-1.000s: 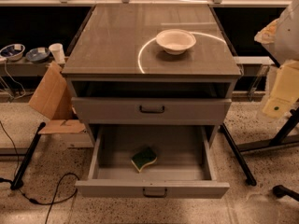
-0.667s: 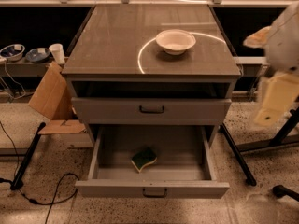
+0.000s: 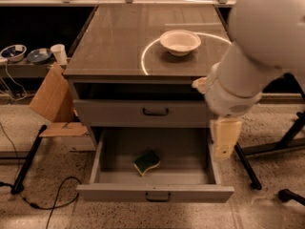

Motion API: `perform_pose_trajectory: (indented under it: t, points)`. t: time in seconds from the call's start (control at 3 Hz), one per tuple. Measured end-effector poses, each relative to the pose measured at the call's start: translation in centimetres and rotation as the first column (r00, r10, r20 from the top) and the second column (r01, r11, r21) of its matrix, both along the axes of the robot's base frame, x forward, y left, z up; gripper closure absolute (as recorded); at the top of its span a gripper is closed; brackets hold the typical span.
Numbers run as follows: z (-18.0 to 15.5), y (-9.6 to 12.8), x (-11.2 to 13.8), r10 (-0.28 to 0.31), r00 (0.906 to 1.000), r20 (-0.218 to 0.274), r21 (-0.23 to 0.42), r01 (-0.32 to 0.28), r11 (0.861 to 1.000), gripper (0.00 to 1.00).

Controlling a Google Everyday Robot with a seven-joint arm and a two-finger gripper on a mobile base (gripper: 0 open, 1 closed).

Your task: Pick sponge from middle drawer and place on counter

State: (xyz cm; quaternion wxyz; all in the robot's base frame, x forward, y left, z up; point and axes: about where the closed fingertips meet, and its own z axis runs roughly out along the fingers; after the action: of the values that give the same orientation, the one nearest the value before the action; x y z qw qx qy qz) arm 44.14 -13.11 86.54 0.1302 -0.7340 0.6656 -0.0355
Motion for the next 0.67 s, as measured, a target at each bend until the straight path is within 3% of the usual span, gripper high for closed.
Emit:
perform_pose_trajectory:
  t: [0.33, 0.67]
  points:
    - [-5.9, 3.6, -0.1, 0.162, 0.9863, -0.034, -0.076, -0.164, 0.984, 0.00]
    - [-12.5, 8.1, -0.4, 0.348, 0.9372, -0.022, -0.178, -0.346, 0.921, 0.00]
